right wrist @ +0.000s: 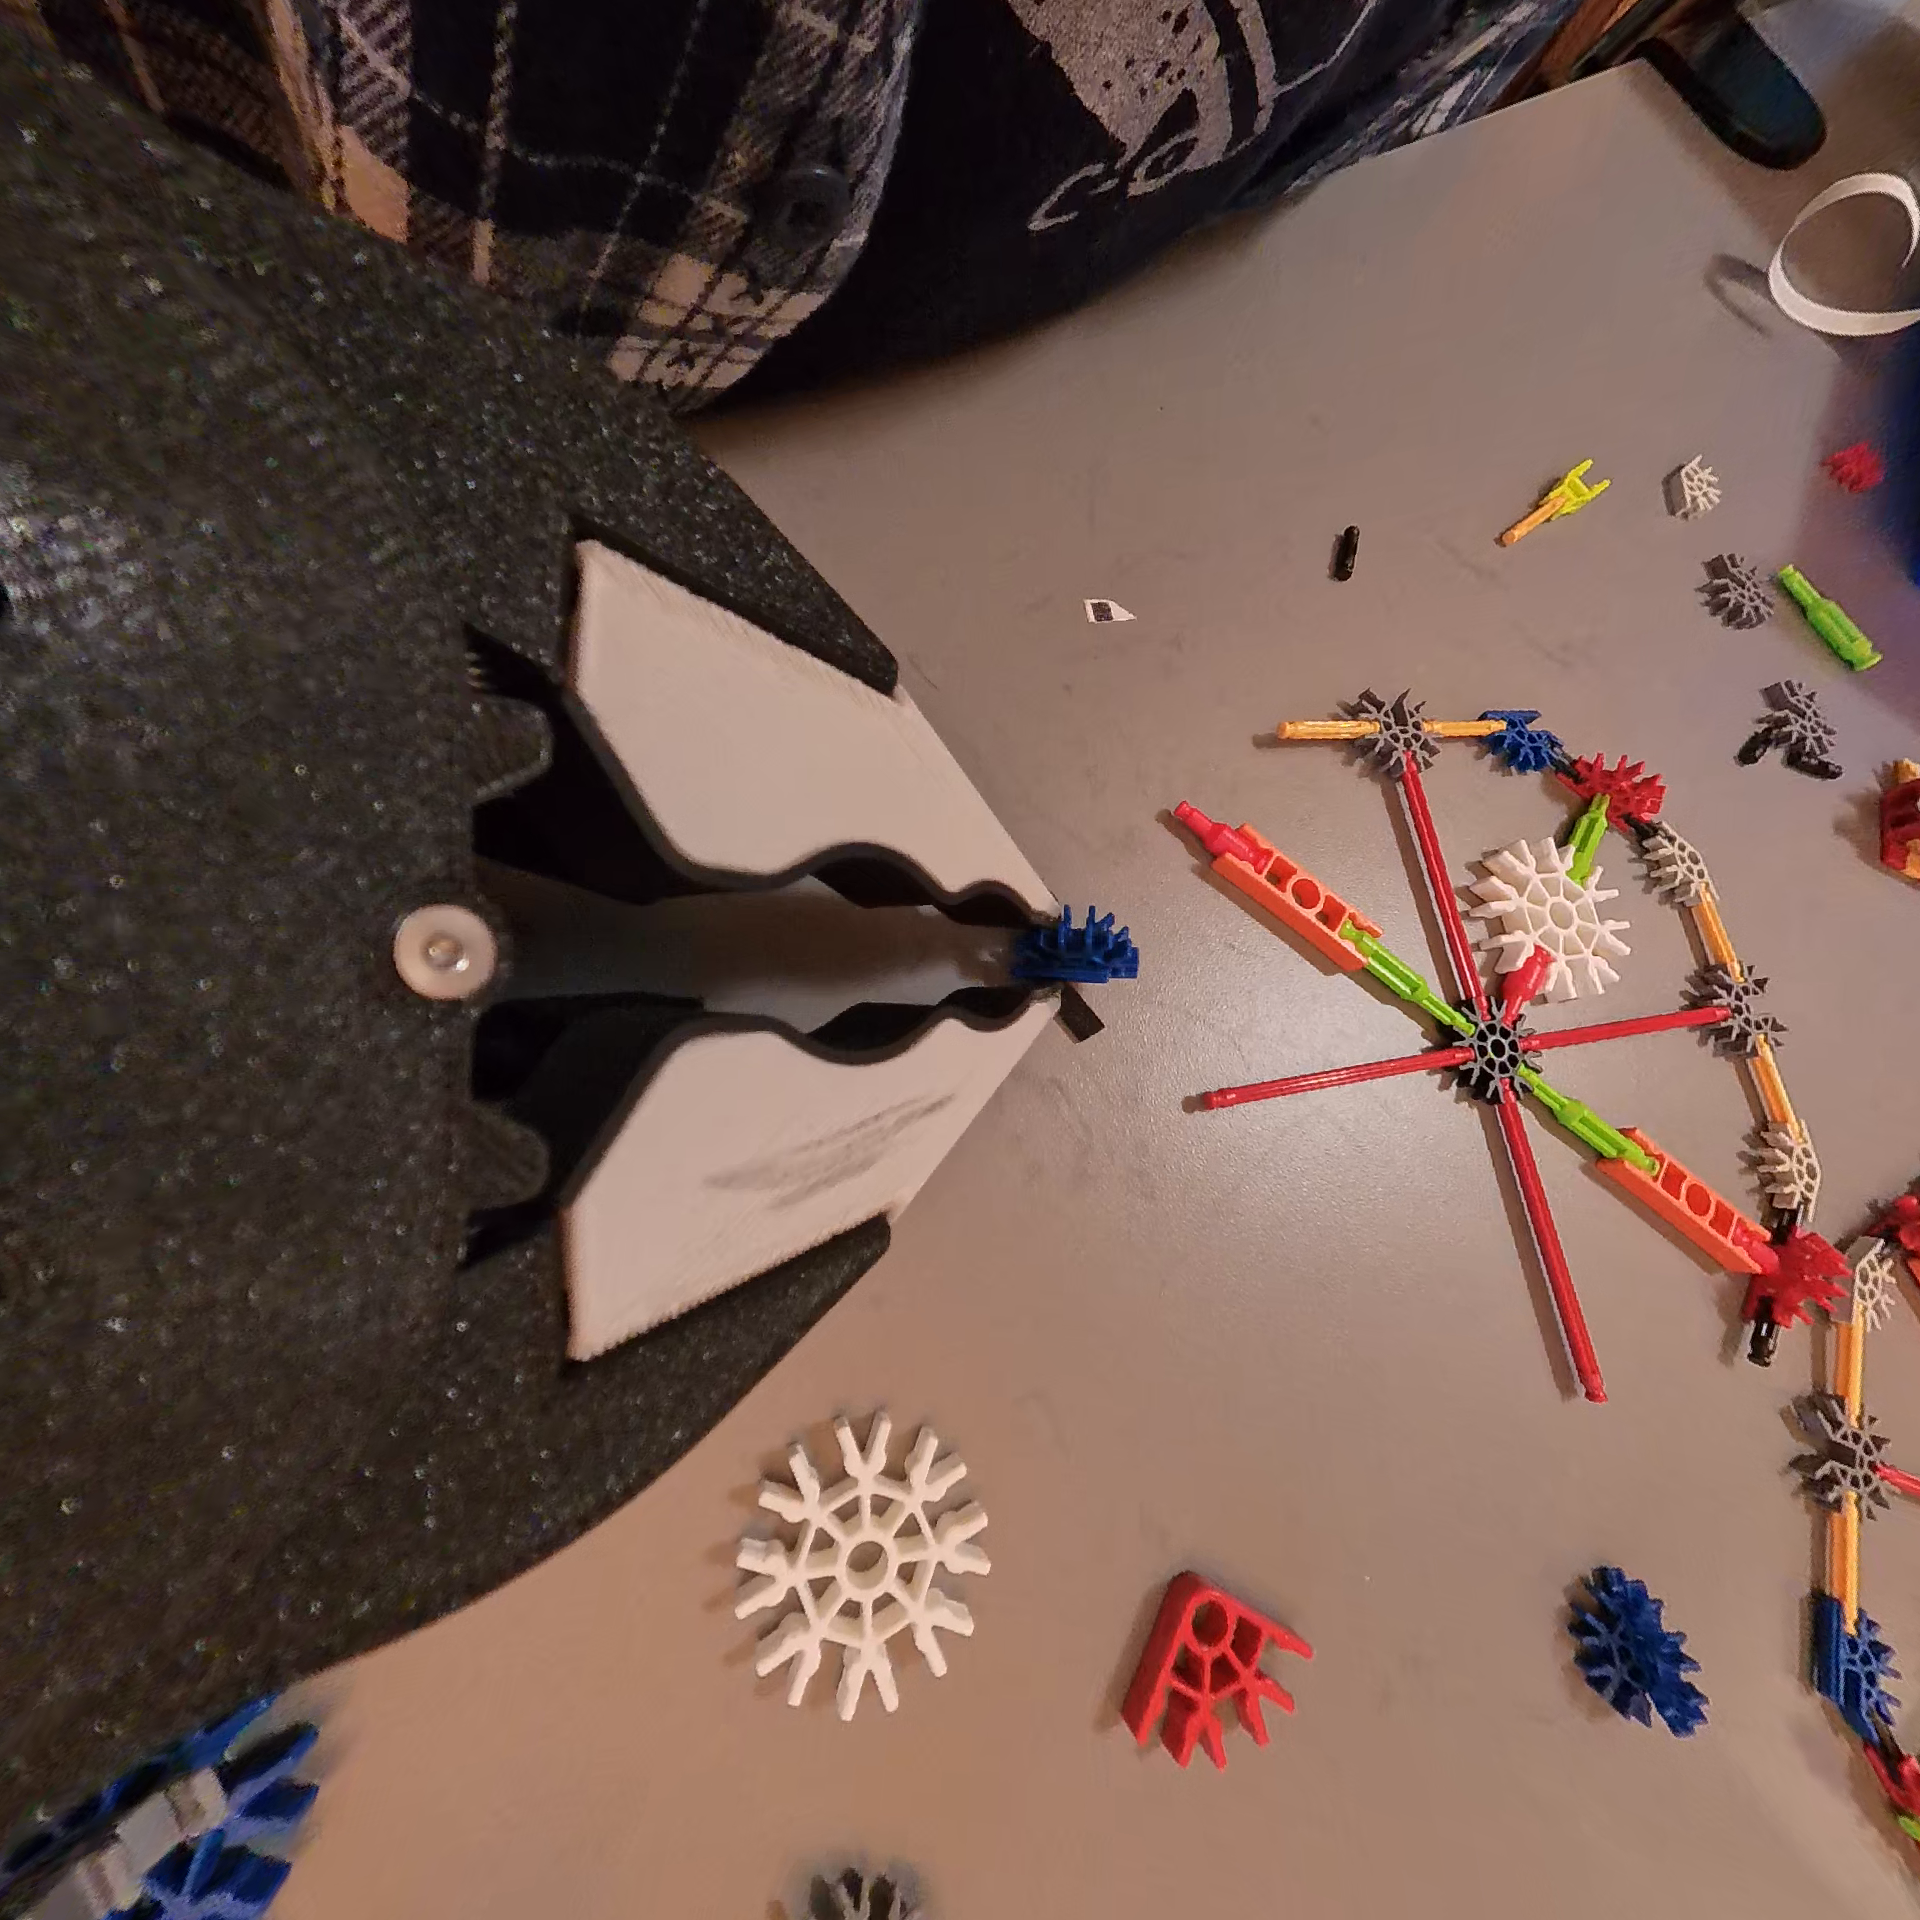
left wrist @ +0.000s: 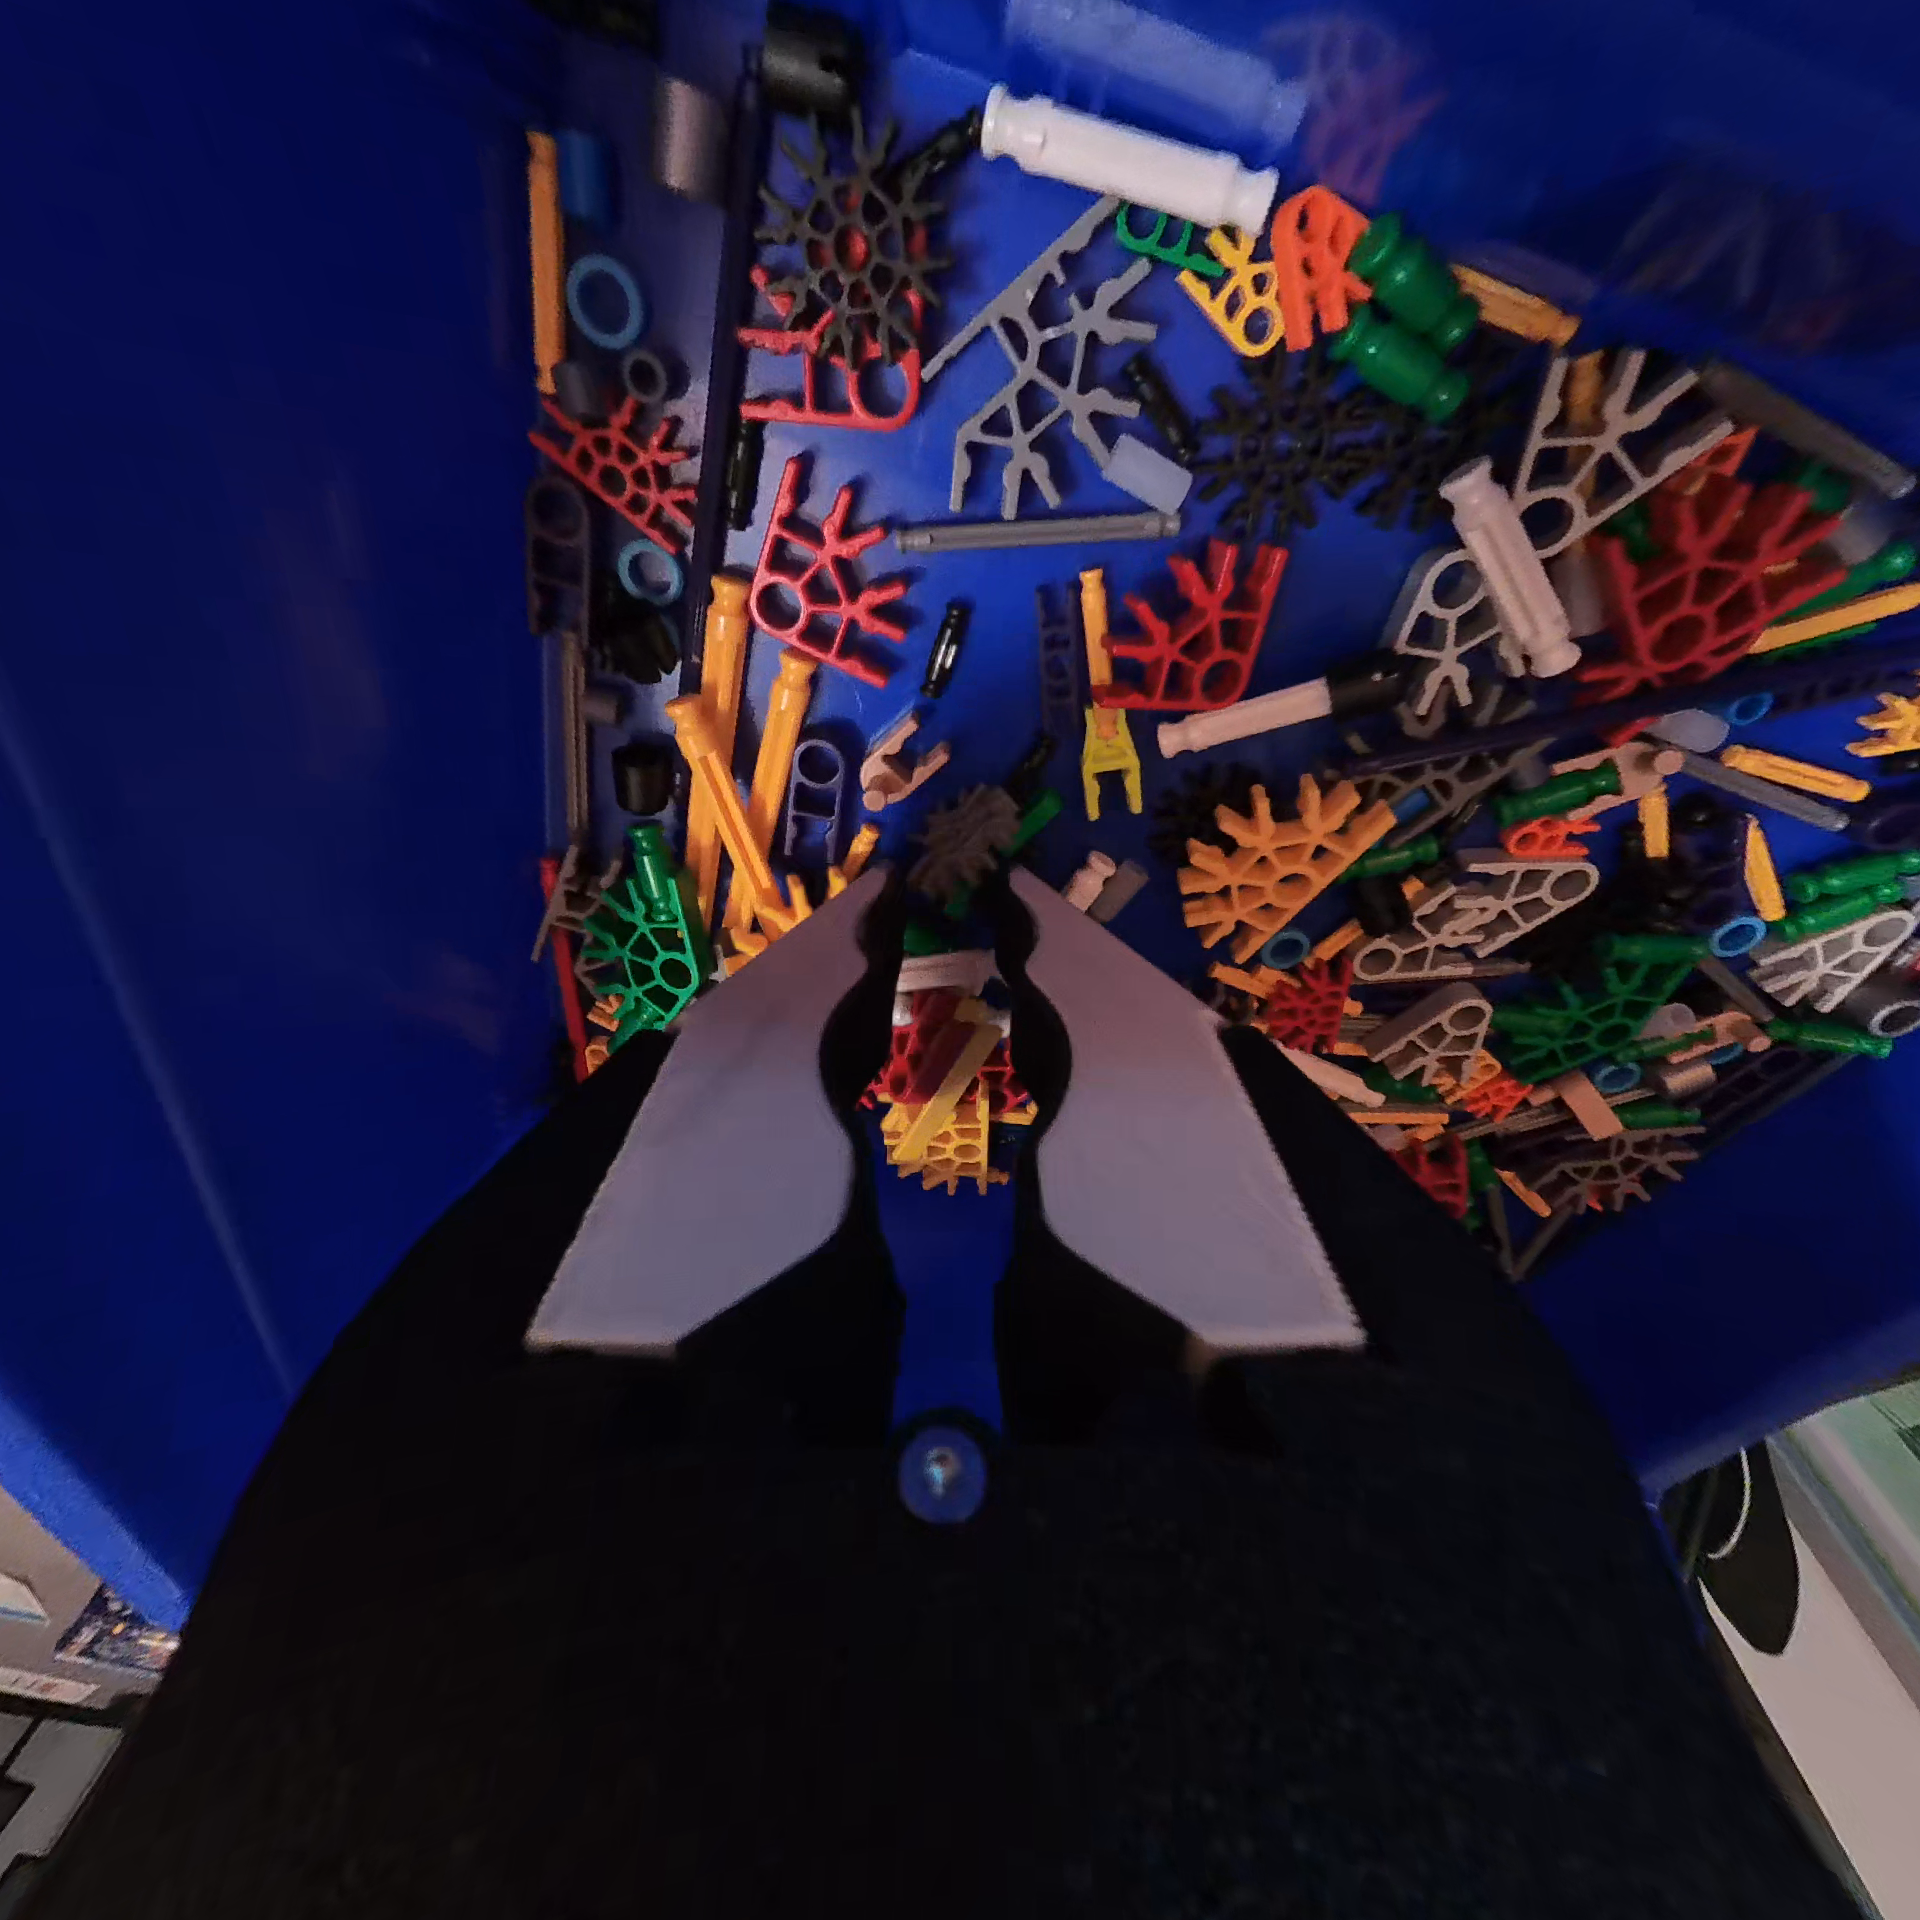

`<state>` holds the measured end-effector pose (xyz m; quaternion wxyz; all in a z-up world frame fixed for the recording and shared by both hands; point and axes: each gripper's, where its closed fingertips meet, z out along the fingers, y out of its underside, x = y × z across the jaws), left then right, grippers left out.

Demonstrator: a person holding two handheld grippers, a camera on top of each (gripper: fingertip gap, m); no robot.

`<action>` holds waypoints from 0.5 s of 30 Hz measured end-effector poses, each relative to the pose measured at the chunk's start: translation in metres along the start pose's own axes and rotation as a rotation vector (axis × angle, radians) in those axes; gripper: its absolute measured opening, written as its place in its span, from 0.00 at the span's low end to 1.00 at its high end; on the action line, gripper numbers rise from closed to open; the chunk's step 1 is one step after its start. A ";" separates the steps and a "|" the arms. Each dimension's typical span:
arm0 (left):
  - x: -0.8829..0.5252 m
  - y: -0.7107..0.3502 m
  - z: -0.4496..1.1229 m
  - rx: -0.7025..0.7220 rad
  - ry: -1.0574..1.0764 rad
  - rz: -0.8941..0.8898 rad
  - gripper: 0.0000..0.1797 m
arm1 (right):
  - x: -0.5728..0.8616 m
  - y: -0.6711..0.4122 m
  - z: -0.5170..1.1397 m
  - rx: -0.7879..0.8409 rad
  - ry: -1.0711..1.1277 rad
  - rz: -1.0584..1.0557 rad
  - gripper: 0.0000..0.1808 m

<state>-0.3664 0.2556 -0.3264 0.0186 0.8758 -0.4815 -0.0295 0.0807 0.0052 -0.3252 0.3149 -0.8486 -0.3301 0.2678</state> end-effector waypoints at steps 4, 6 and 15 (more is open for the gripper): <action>0.001 0.000 0.000 0.002 0.002 0.009 0.06 | 0.000 -0.001 0.000 0.009 0.003 0.000 0.05; 0.001 0.000 0.000 0.002 -0.004 0.012 0.06 | 0.000 -0.002 0.000 0.012 0.004 -0.001 0.05; 0.008 -0.005 -0.003 0.037 -0.025 0.029 0.05 | -0.001 -0.004 0.001 0.021 -0.001 -0.005 0.05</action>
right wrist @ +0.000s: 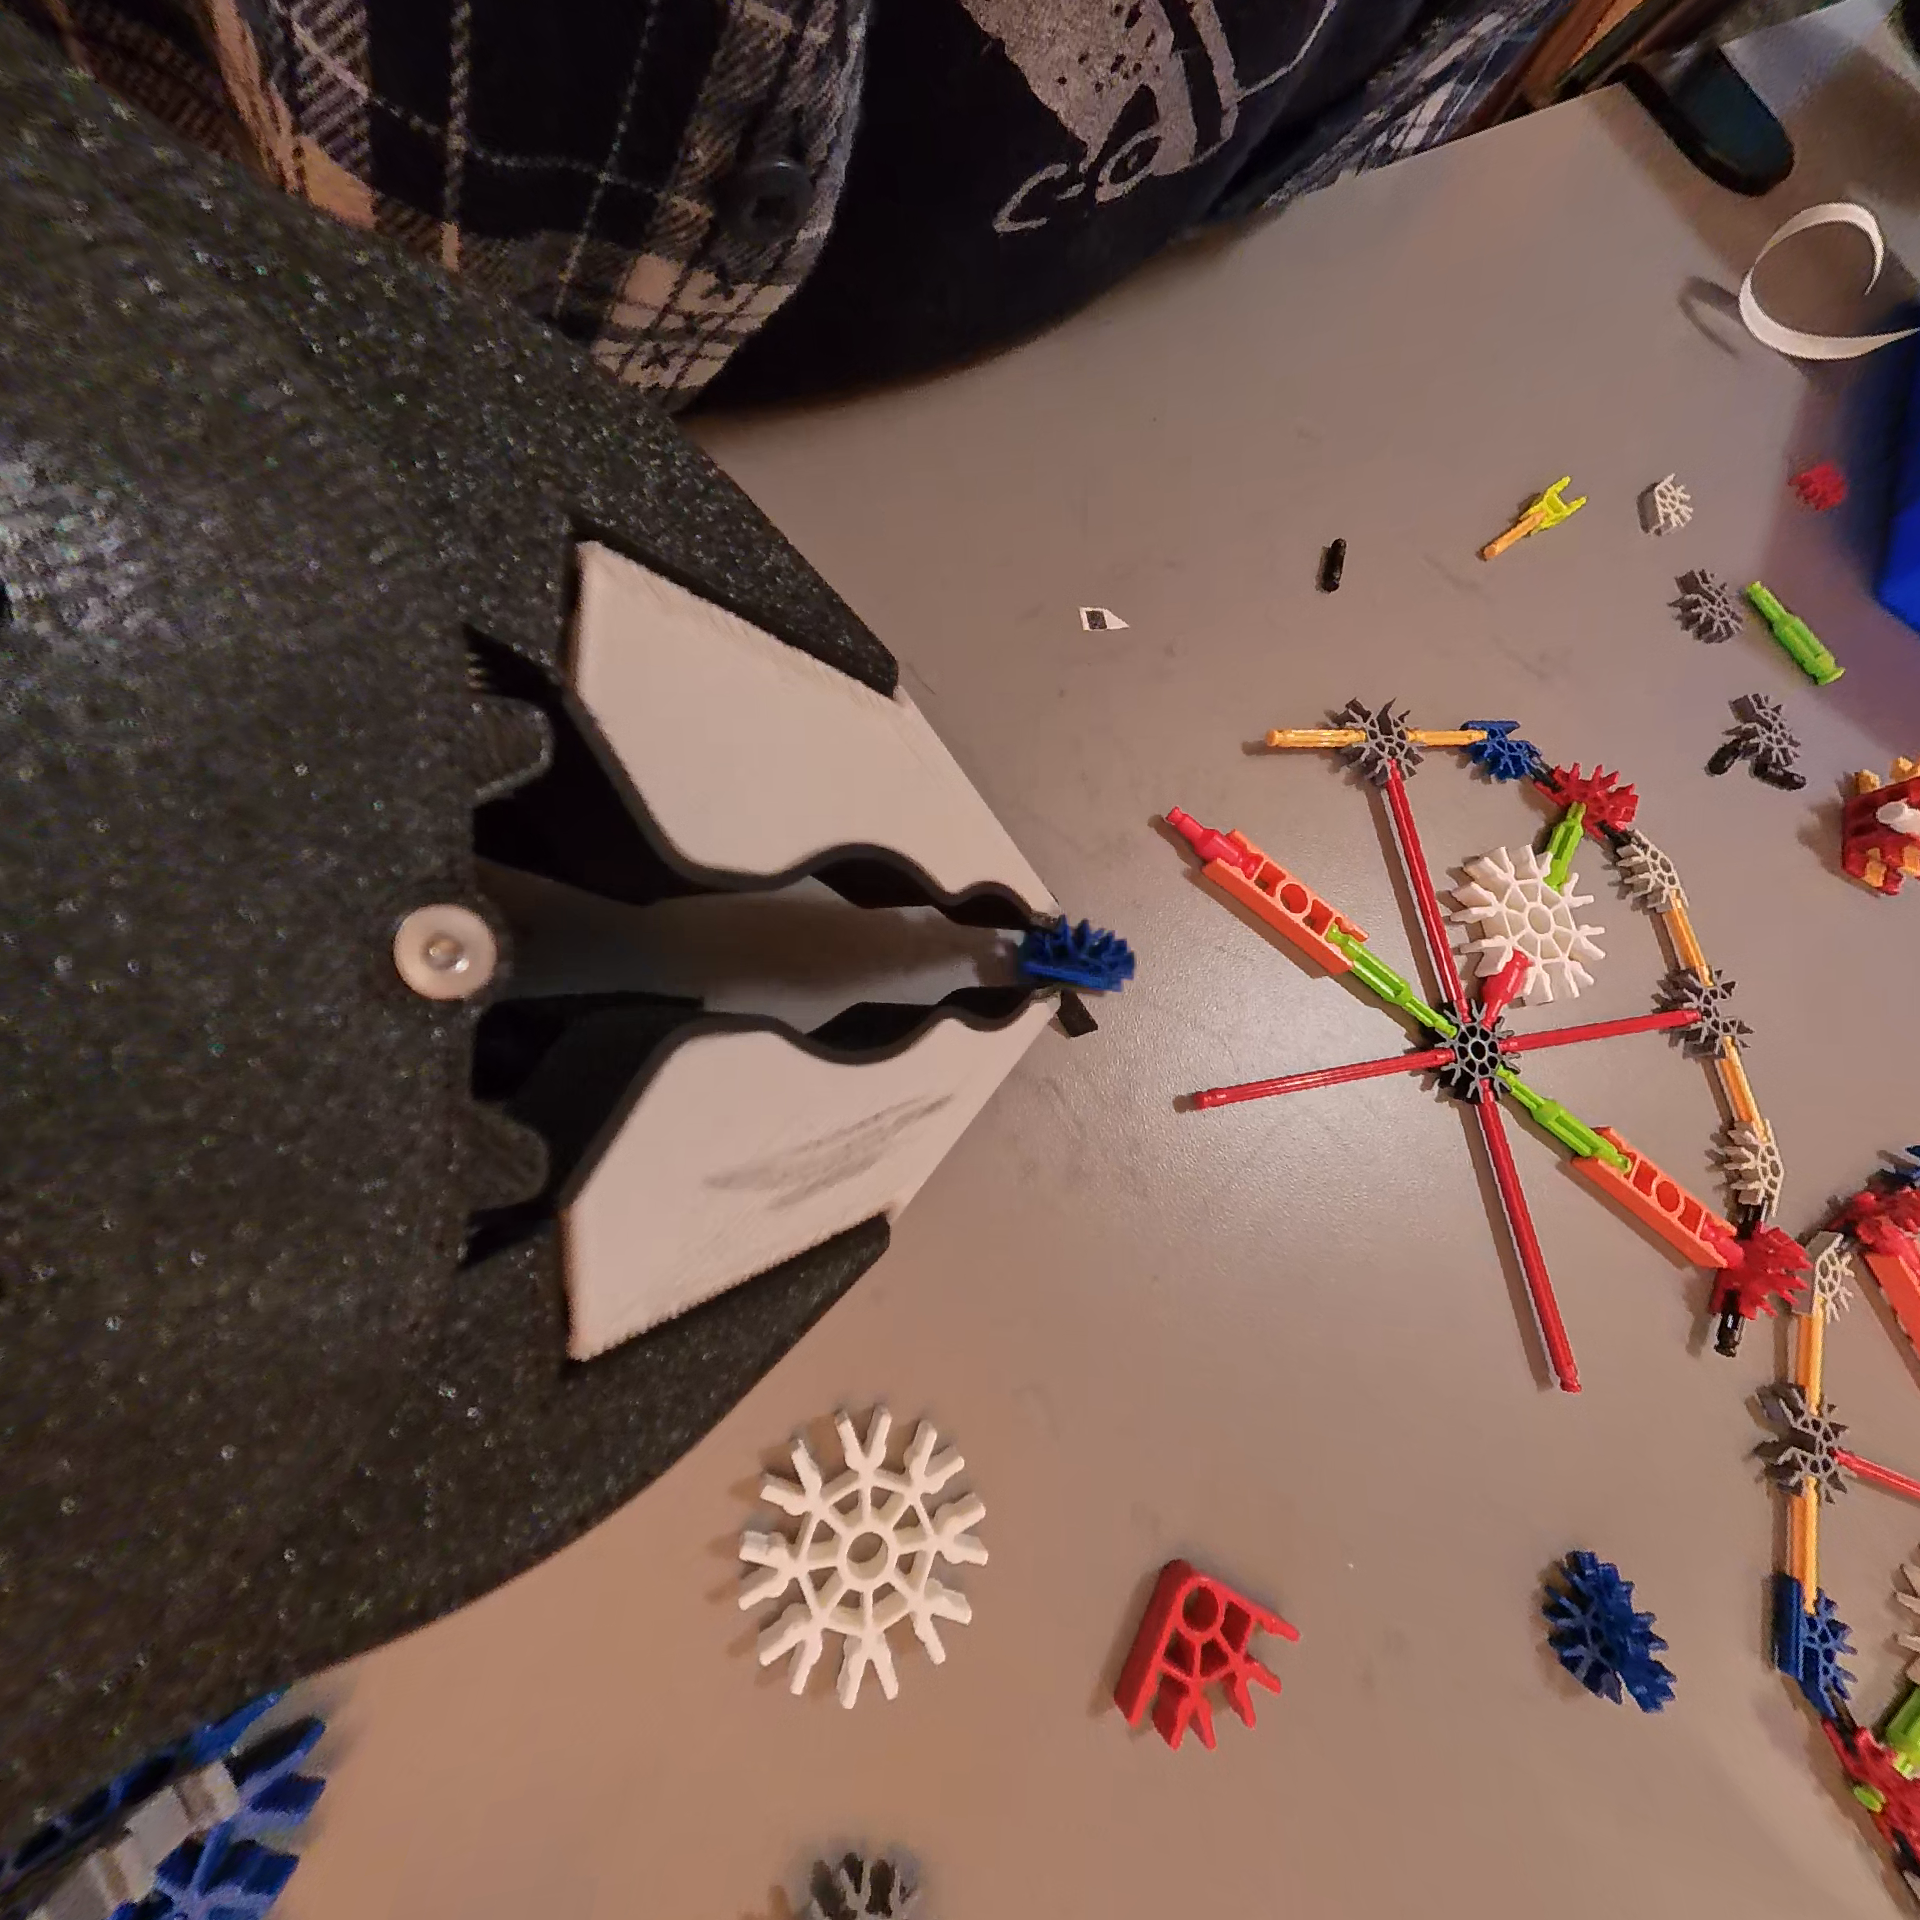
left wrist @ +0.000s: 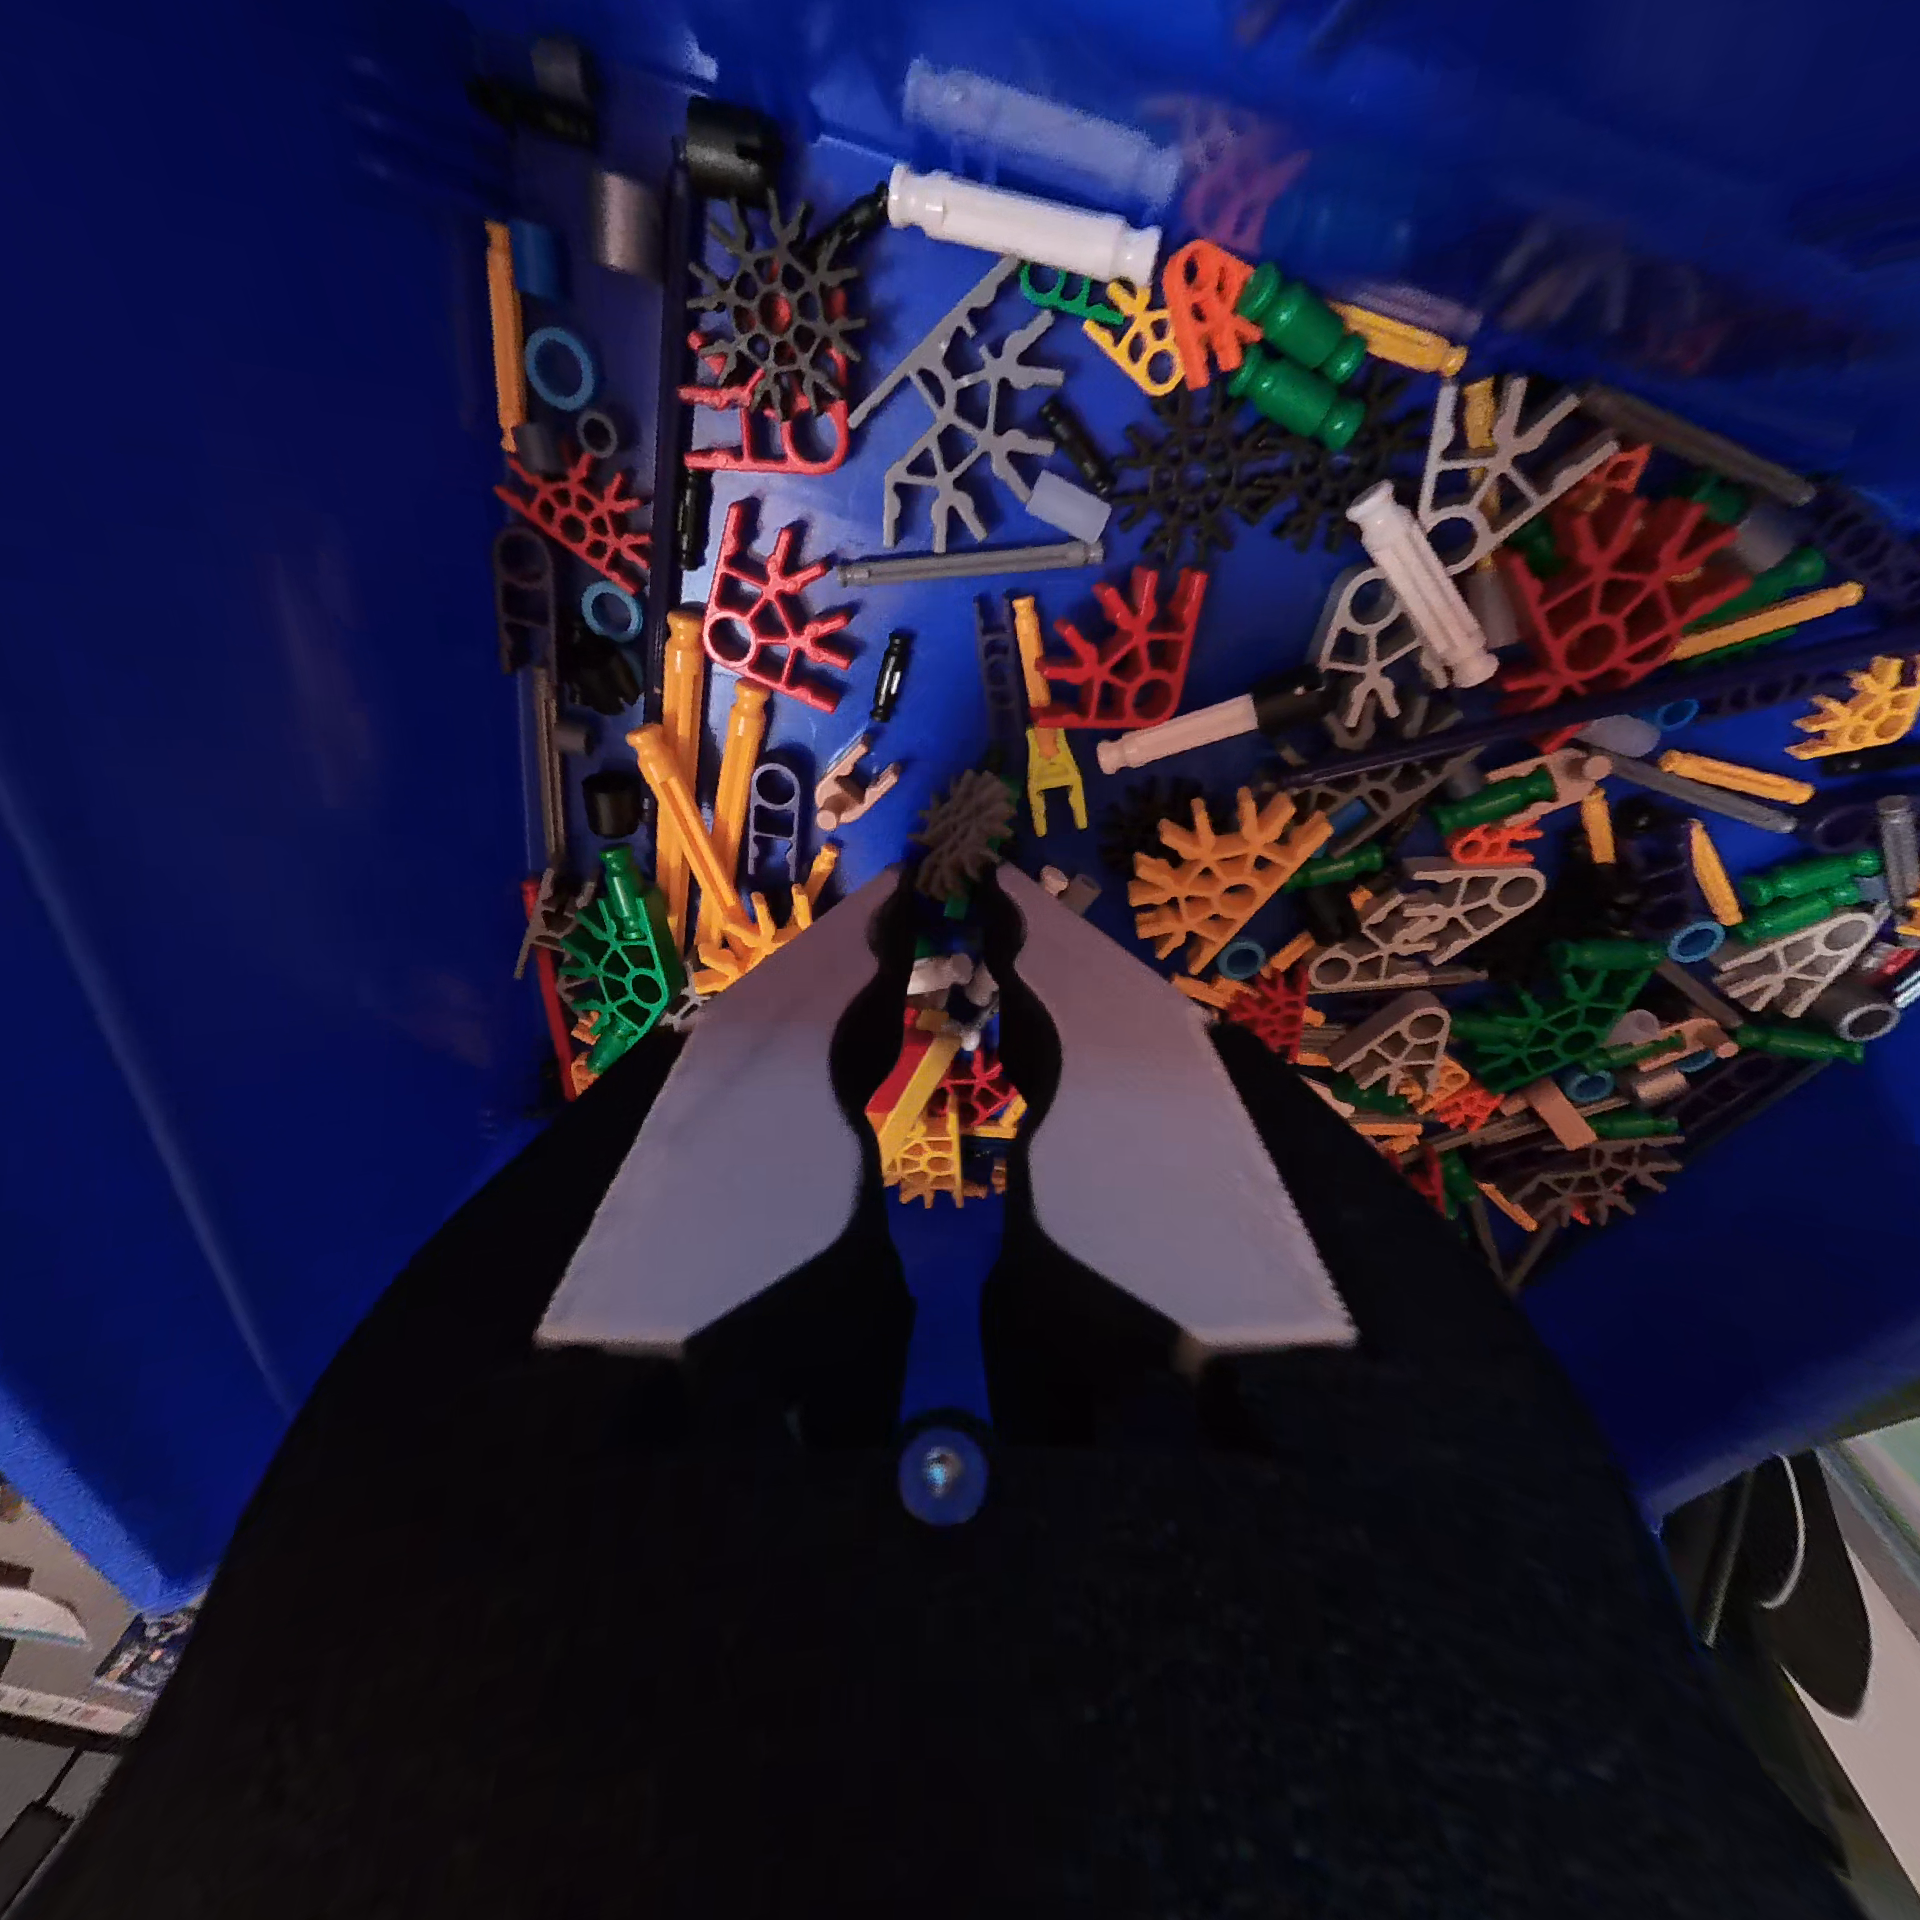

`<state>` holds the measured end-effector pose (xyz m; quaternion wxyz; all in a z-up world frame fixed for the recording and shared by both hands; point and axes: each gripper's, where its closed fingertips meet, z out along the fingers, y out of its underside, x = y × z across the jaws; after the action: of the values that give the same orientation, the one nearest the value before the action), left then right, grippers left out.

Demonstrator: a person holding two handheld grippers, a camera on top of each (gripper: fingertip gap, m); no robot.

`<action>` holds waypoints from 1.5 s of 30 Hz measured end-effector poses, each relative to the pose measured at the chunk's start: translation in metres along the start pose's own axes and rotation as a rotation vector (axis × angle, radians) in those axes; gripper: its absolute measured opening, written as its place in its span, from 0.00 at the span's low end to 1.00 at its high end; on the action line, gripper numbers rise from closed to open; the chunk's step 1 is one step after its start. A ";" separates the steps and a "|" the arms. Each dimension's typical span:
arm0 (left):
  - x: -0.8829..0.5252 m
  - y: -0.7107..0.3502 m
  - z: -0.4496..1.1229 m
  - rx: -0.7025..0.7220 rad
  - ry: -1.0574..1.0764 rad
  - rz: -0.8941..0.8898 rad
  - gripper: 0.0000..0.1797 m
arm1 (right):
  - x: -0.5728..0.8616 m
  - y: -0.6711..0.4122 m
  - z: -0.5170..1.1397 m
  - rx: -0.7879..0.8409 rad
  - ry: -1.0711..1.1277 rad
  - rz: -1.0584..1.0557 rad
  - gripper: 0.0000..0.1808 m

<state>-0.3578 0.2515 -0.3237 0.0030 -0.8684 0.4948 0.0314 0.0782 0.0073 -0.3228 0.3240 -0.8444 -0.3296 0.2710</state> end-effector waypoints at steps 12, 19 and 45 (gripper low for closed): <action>0.010 0.011 -0.015 -0.005 0.015 -0.013 0.05 | 0.000 -0.002 0.001 0.010 0.002 -0.004 0.05; 0.020 0.012 -0.024 0.020 0.056 0.002 0.16 | 0.000 -0.003 0.002 0.010 -0.001 -0.001 0.05; 0.015 -0.010 -0.008 0.092 -0.041 -0.005 0.00 | -0.001 0.001 0.003 -0.018 -0.018 0.001 0.04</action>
<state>-0.3411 0.2436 -0.3170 0.0532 -0.8678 0.4934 0.0262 0.0759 0.0073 -0.3259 0.3135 -0.8449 -0.3344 0.2758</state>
